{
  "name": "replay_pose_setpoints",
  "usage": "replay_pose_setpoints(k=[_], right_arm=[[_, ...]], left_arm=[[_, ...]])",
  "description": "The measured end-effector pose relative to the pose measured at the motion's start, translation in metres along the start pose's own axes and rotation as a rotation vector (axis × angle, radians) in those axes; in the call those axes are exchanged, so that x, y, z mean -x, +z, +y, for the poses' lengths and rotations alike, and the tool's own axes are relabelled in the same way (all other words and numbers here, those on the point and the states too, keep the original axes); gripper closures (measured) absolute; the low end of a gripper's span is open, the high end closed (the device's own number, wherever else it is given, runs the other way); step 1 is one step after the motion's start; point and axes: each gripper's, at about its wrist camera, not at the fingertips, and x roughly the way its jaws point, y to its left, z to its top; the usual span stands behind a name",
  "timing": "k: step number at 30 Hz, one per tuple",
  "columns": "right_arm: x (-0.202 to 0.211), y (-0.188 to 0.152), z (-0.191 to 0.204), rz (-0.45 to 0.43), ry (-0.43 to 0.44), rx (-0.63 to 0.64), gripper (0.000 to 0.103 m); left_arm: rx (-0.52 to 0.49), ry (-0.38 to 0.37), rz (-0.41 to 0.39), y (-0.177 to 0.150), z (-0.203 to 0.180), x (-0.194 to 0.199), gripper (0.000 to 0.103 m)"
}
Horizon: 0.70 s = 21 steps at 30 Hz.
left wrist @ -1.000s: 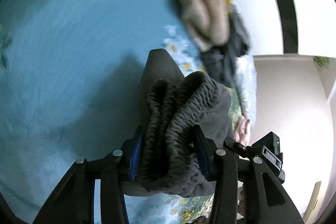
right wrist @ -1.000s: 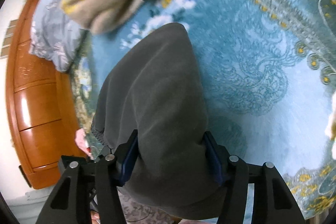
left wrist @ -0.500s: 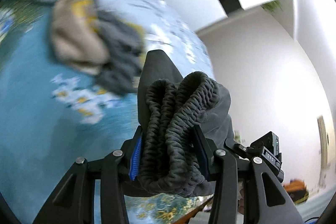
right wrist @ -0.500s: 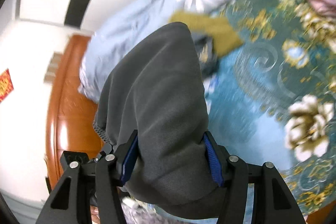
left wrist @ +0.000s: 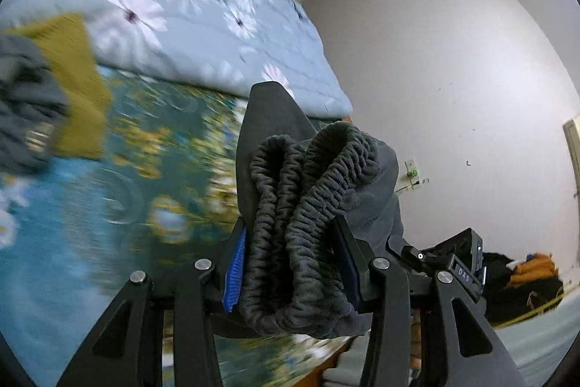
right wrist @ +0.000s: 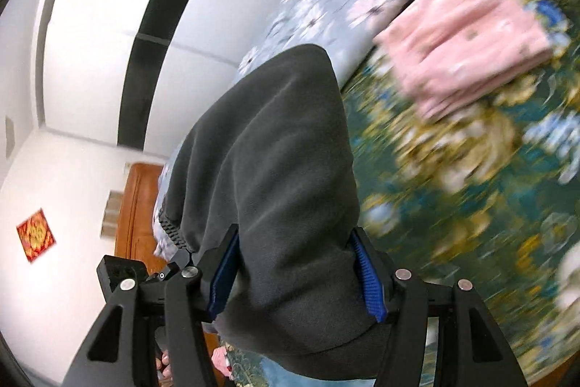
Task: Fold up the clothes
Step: 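Carry the sweatpants with both grippers and lower them beside the pink garment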
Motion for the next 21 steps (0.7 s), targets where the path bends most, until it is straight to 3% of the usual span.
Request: replay_pose_setpoints(k=[6, 13, 21], right_arm=[[0.048, 0.093, -0.078, -0.011, -0.042, -0.045, 0.041], [0.048, 0.168, -0.124, 0.02, -0.056, -0.083, 0.041], [0.017, 0.229, -0.159, 0.042, -0.082, -0.122, 0.041]], left_arm=[[0.019, 0.027, 0.079, 0.025, -0.07, -0.115, 0.056], [0.022, 0.086, 0.146, 0.055, -0.104, -0.191, 0.056], [0.037, 0.112, 0.228, 0.101, -0.096, -0.266, 0.056]])
